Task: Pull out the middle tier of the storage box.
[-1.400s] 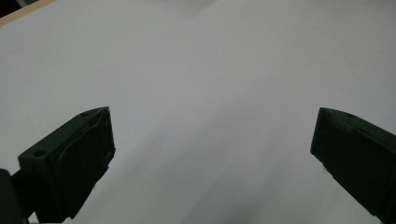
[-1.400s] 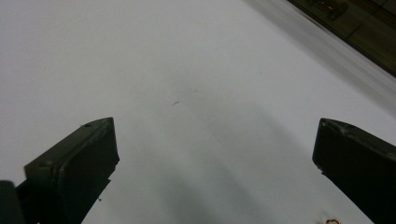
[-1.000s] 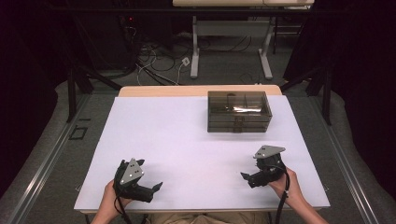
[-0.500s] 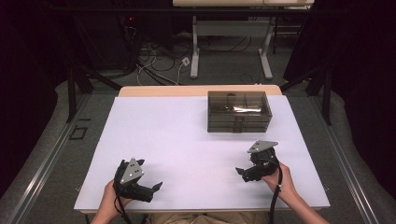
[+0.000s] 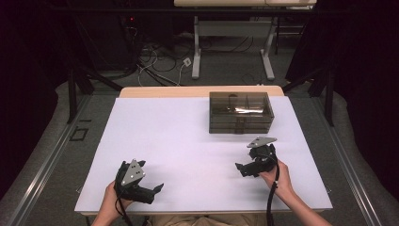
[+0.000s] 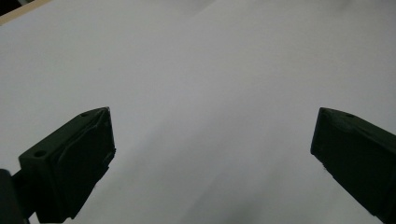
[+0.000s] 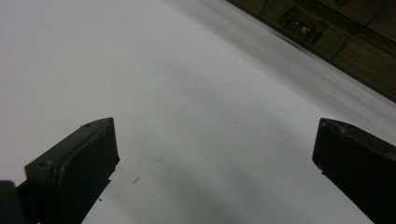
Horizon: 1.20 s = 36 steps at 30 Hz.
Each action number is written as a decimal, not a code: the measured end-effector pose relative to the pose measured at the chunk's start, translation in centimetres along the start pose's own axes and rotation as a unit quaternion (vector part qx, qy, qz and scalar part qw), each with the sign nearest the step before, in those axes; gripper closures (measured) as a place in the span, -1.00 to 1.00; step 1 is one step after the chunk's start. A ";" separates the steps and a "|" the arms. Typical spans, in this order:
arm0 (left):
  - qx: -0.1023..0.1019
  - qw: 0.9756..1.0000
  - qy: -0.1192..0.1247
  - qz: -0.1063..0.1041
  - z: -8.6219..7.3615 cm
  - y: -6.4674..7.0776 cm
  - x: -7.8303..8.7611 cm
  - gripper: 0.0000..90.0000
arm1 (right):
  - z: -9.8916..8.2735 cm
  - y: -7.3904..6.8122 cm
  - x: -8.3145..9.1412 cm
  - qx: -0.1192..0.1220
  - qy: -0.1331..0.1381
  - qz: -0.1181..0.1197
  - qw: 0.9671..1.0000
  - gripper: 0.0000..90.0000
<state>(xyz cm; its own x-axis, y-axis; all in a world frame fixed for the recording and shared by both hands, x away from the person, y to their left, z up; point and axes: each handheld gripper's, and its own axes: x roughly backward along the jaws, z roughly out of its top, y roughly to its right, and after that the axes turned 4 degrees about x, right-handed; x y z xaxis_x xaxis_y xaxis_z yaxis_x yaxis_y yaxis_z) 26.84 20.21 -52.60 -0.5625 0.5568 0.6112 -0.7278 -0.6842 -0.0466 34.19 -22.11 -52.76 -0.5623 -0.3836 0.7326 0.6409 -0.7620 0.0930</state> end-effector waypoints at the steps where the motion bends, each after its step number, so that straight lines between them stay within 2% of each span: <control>1: 0.000 1.000 0.000 0.000 0.0 0.0 0.0 -1.00 | 0.1 0.0 -0.1 -0.003 0.004 -0.002 1.000 -1.00; 2: 0.000 1.000 0.000 0.001 0.0 0.0 0.0 -1.00 | 0.1 0.0 -0.1 -0.003 0.004 -0.002 1.000 -1.00; 3: 0.001 1.000 0.000 0.000 0.0 0.0 0.0 -1.00 | 0.2 0.1 -0.3 -0.015 0.003 -0.004 1.000 -1.00; 8: 0.000 1.000 -0.001 0.001 0.0 0.0 0.0 -1.00 | 0.4 0.2 -0.7 -0.023 0.006 -0.012 1.000 -1.00; 11: 0.000 1.000 0.000 0.002 0.0 0.0 0.0 -1.00 | 0.6 0.4 -1.1 -0.044 0.011 -0.010 0.999 -1.00; 22: 0.003 1.000 0.000 0.000 0.0 0.1 -0.1 -1.00 | 1.4 0.5 -2.0 -0.058 0.015 -0.024 0.998 -1.00; 29: 0.002 1.000 0.001 0.000 0.0 0.0 -0.1 -1.00 | 2.1 0.8 -2.8 -0.085 0.026 -0.025 0.996 -1.00; 32: 0.003 1.000 0.001 0.000 0.0 0.0 -0.1 -1.00 | 2.2 0.9 -3.0 -0.088 0.028 -0.025 0.995 -1.00; 33: 0.002 1.000 0.001 0.000 0.1 0.0 -0.1 -1.00 | 2.4 0.9 -3.1 -0.097 0.030 -0.030 0.994 -1.00; 36: 0.003 1.000 0.000 -0.001 0.1 0.0 -0.1 -1.00 | 2.5 1.2 -3.3 -0.104 0.038 -0.036 0.993 -0.99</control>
<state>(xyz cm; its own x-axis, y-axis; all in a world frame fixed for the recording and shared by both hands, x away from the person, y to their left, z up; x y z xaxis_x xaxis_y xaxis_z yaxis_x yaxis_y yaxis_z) 26.93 20.12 -52.64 -0.5604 0.5587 0.6114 -0.7269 -0.6856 -0.0398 38.11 -20.45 -53.32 -0.6456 -0.3575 0.6748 0.4805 -0.8770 -0.0048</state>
